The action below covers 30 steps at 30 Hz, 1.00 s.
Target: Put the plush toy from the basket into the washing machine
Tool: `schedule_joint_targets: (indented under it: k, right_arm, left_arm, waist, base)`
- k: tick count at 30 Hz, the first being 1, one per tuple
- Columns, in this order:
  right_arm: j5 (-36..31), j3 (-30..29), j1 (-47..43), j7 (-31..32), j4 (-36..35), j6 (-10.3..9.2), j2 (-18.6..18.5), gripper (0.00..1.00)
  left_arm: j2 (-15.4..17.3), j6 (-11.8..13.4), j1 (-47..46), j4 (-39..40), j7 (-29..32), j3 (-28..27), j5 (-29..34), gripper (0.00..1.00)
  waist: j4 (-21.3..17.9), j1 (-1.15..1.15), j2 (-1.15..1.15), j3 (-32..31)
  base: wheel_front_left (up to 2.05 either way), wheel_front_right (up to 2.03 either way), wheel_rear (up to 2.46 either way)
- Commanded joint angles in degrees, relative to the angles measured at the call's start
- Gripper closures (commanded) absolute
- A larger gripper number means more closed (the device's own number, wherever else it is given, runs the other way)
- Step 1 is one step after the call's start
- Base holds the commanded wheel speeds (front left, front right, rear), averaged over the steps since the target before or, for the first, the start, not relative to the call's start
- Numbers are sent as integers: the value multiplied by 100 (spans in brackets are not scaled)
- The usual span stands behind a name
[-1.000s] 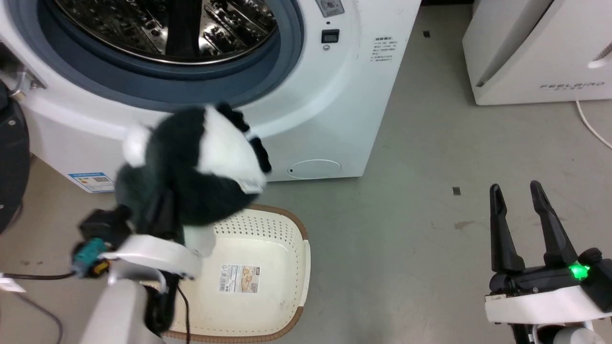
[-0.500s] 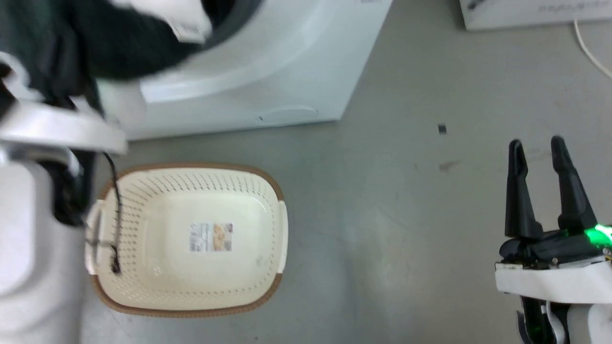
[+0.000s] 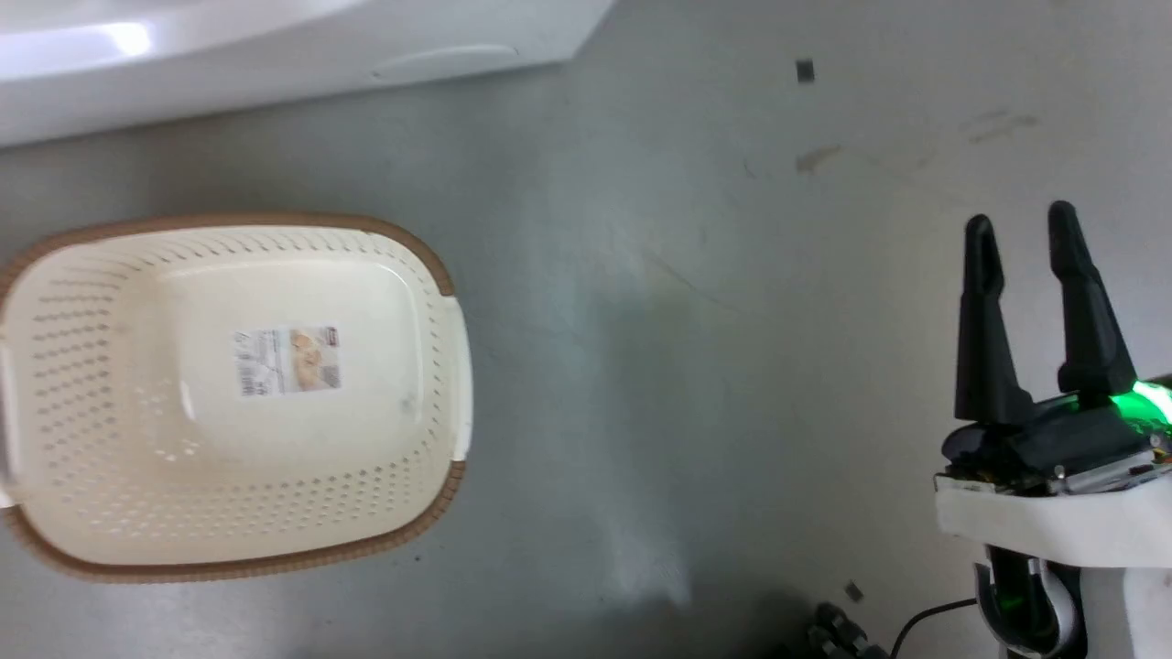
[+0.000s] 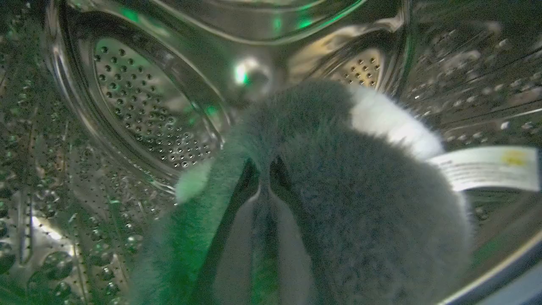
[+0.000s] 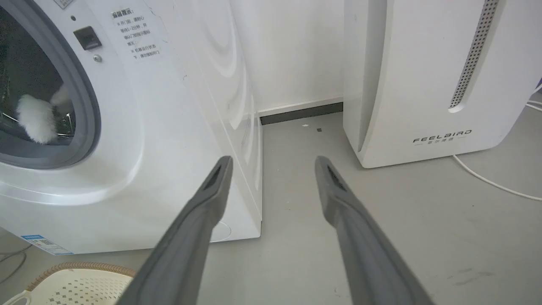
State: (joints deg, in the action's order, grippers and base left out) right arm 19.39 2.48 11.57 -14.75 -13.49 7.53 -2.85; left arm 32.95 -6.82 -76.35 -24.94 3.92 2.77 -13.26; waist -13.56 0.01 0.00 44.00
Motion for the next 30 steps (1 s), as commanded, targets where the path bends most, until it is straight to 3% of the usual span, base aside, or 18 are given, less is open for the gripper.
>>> schedule_joint_targets:
  k: [1, 5, 10, 15, 20, 21, 22, 30]
  right_arm:
    - [-15, 43, 111, -25, -37, -4, -3, 0]
    - [-7, 121, 156, -25, -63, -4, -3, 0]
    - [53, 142, 198, -25, -86, -4, -3, 0]
    - [76, 138, 225, -25, -97, -4, -3, 0]
    - [47, 106, 285, -25, -65, -4, -3, 0]
    - [33, 95, 296, -25, -58, -4, -3, 0]
    - [15, 84, 304, -25, -51, -4, -3, 0]
    - [-232, -32, 334, -25, 73, -4, -3, 0]
  left_arm:
    - [111, -33, -274, -89, -20, 51, 82, 100]
    - [346, -48, -1010, -743, 10, 394, 361, 100]
    - [463, -62, -1299, -1604, 140, 965, 580, 100]
    - [426, -65, -1292, -2306, 435, 1484, 176, 100]
    - [530, -66, -1347, -2606, 290, 1893, -197, 100]
    - [536, -66, -1342, -2658, 210, 1963, -243, 56]
    - [532, -66, -1331, -2712, 136, 2037, -282, 0]
    - [183, -66, -855, -3228, -715, 2333, -712, 0]
  waist:
    - [-251, -1, 0, 356]
    - [-346, -1, 0, 599]
    - [-398, -1, 0, 782]
    - [-375, -1, 0, 863]
    - [-317, -1, 0, 843]
    - [-292, -1, 0, 810]
    - [-264, -1, 0, 770]
    - [79, -1, 0, -16]
  base:
    - [0, 0, 0]
    - [0, 0, 0]
    - [0, 0, 0]
    - [0, 0, 0]
    - [0, 0, 0]
    - [0, 0, 0]
    - [0, 0, 0]
    - [0, 0, 0]
